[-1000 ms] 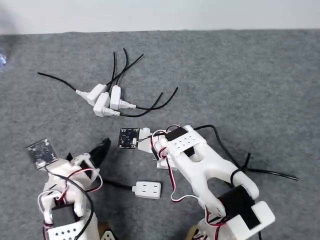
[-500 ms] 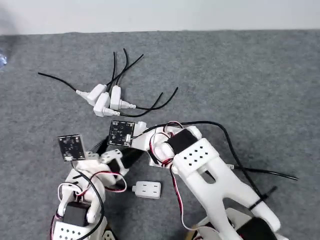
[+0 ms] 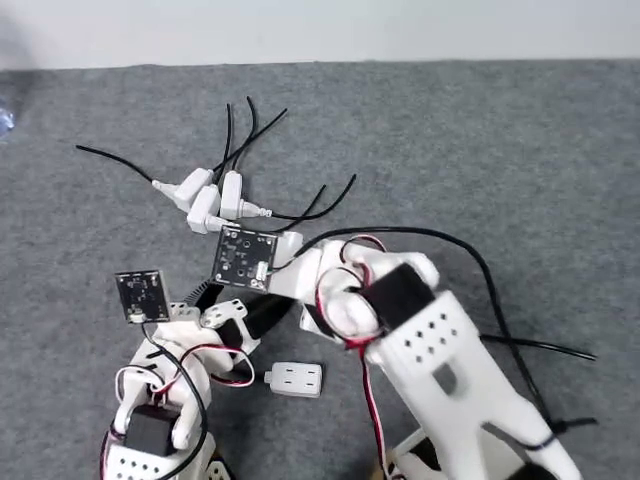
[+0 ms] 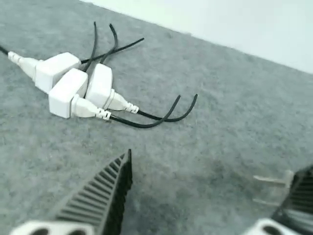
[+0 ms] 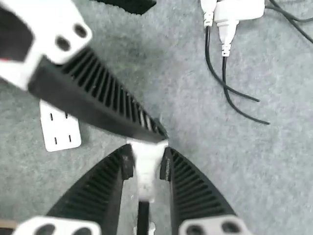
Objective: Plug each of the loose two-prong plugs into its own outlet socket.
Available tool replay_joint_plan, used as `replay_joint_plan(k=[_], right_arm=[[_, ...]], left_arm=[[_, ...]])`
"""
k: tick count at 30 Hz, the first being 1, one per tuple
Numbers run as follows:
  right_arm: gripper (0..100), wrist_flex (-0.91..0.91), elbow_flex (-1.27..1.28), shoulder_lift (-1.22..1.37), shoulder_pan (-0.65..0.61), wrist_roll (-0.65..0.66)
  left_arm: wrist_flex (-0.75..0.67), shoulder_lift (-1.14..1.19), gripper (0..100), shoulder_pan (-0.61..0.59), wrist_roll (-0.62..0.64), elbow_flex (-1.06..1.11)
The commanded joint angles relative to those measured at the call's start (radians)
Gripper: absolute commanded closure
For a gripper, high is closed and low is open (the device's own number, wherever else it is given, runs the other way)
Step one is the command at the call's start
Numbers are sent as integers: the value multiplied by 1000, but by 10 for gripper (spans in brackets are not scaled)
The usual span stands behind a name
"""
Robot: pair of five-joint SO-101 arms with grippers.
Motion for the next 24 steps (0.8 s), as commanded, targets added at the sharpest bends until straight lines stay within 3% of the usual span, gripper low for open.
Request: replay_joint_plan(k=[1, 8, 14, 16, 20, 24], right_arm=[[991, 12, -91, -87, -15, -17], [991, 10, -57, -110, -15, -11], [990, -107, 169, -35, 73, 25], [979, -171, 247, -10, 114, 3], [857, -226, 333, 13, 136, -98], [874, -183, 334, 13, 107, -195]], left_arm=[[18, -3, 542, 0, 3, -1], [18, -3, 542, 0, 3, 1], [18, -3, 542, -32, 0, 1], [20, -3, 542, -64, -2, 1], [72, -3, 542, -133, -6, 1], [160, -3, 542, -175, -141, 1]])
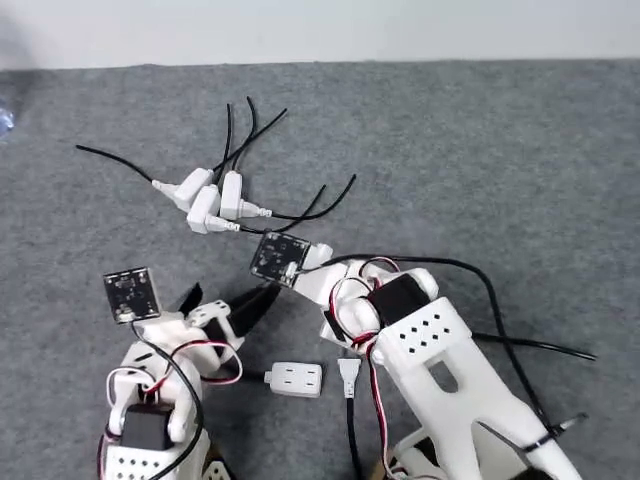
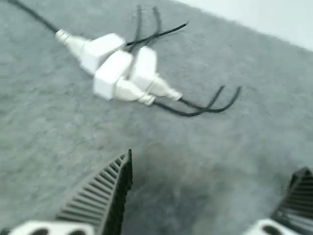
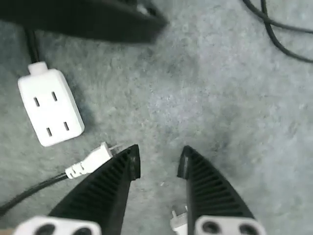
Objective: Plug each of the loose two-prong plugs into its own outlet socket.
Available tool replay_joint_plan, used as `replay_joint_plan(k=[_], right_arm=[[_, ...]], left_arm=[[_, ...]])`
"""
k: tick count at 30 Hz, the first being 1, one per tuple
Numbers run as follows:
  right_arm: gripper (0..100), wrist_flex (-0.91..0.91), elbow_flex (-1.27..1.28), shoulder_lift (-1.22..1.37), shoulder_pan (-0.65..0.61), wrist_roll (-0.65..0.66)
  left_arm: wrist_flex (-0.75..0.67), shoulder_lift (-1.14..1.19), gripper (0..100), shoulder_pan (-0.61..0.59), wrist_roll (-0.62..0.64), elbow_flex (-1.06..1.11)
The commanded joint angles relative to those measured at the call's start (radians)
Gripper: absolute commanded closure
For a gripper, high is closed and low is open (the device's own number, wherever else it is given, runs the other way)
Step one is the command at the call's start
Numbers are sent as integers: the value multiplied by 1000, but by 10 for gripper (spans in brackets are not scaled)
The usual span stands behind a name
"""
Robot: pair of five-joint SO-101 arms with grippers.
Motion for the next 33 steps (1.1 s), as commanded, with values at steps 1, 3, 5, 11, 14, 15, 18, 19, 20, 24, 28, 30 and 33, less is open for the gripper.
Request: replay_joint_plan(k=[1, 3, 5, 11, 14, 15, 18, 19, 20, 24, 28, 30, 33], right_arm=[[879, 25, -11, 4, -19, -91], [882, 48, -5, 12, -41, -133], [882, 67, -5, 12, -51, -180], [882, 113, 54, 13, -70, -281], [882, 102, 157, 13, -84, -282], [882, 101, 183, 13, -87, -281], [886, 68, 224, 13, -91, -278], [887, 53, 229, 13, -91, -278], [887, 35, 242, 13, -93, -278], [887, -64, 324, 13, -114, -278], [883, -137, 367, 13, -177, -285], [883, -143, 367, 13, -205, -285], [883, -147, 368, 15, -213, -287]], left_arm=[[91, -6, 542, -48, -140, -12], [121, -6, 542, -61, -170, -12], [133, -6, 542, -72, -180, -12], [135, -6, 542, -71, -176, -12], [135, -6, 542, -66, -175, -12], [135, -6, 542, -64, -175, -12], [135, -6, 542, -63, -175, -12], [135, -6, 542, -63, -175, -12], [135, -6, 542, -63, -175, -12], [135, -6, 542, -63, -175, -12], [133, -6, 542, -63, -175, -12], [132, -6, 542, -63, -175, -12], [132, -6, 542, -64, -175, -12]])
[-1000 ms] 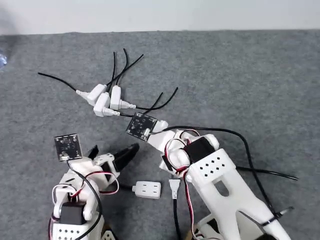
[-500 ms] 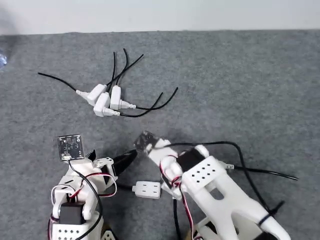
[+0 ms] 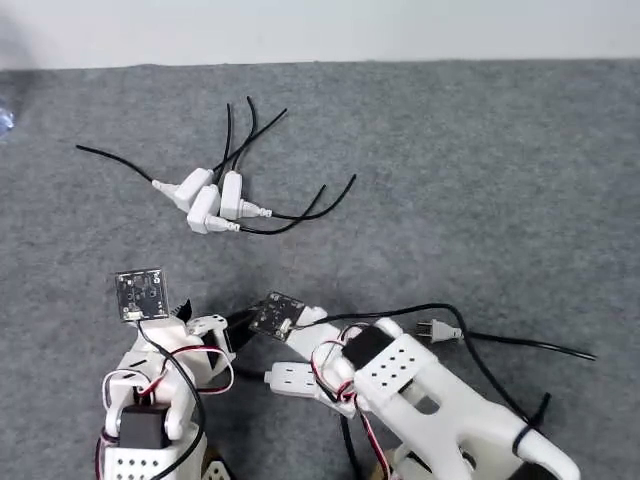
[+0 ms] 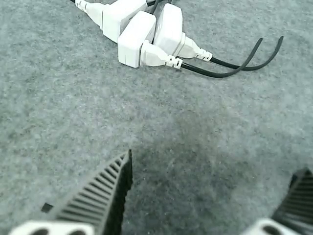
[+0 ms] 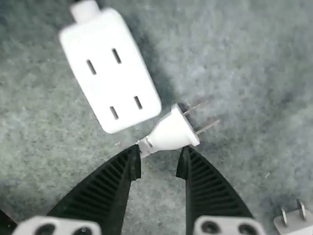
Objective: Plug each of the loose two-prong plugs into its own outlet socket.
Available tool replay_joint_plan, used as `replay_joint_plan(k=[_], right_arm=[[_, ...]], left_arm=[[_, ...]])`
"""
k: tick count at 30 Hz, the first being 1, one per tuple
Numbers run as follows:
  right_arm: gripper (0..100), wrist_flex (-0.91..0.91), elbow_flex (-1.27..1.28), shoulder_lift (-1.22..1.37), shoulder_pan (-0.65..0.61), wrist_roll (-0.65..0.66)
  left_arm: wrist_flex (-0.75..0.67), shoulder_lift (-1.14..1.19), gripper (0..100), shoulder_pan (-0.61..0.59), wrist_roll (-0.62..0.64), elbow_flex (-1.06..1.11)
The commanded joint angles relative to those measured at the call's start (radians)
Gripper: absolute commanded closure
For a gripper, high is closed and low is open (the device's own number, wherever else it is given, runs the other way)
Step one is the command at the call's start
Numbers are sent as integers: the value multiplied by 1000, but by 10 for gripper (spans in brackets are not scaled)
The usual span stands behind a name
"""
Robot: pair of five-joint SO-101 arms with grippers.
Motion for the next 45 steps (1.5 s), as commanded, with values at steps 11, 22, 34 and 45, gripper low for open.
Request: replay_joint_plan(k=[11, 22, 34, 45], right_arm=[[884, 127, -259, 194, 24, -11], [887, 67, -276, 375, -8, -77], [887, 13, -371, 616, -62, -81], [883, 239, -548, 430, -64, -75]], left_arm=[[-2, -6, 542, -6, -8, -12], [-3, -6, 542, -6, -11, -12], [-3, -6, 542, -6, -11, -12], [-3, -6, 542, -5, -12, -12]])
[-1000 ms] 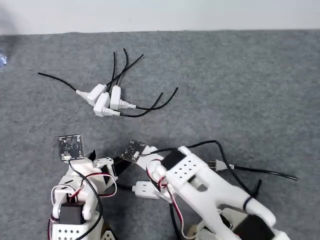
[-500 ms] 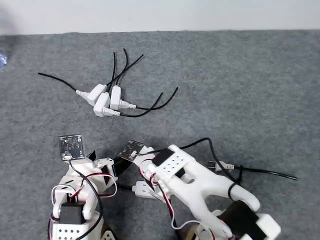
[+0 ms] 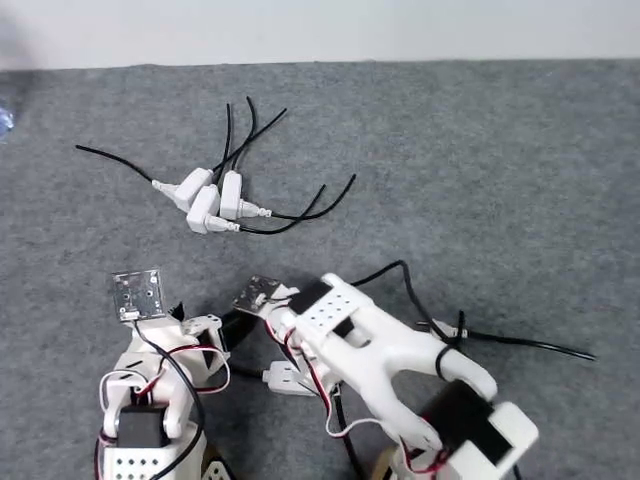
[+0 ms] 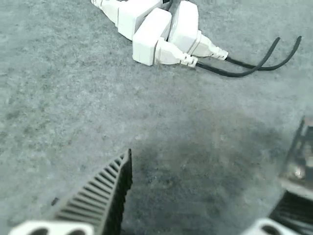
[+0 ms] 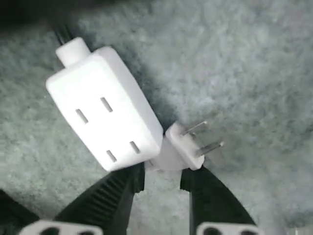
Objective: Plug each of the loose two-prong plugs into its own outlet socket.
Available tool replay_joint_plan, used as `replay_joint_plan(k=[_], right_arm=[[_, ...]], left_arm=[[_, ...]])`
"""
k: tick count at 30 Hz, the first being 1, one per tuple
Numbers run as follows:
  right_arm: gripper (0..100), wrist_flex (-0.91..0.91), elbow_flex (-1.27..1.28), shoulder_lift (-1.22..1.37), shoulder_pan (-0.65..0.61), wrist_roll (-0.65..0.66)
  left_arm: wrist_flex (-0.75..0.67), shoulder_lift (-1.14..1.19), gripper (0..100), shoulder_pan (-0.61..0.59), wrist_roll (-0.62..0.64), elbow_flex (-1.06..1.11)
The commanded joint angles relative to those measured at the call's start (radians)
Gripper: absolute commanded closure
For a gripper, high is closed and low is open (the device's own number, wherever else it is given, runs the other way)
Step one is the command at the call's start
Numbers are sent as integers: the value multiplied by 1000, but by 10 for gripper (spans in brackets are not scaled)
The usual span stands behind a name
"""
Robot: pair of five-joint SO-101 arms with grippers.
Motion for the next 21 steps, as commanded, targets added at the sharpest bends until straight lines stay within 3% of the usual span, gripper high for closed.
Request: replay_joint_plan(k=[1, 9, 21], right_arm=[[883, 56, -101, -105, -35, 2], [883, 102, -92, -140, -33, -5], [883, -15, 2, -142, -35, -5]], left_arm=[[-5, -9, 542, 6, -11, -12], [-5, -9, 542, 5, -11, -12], [-5, -9, 542, 6, -11, -12]])
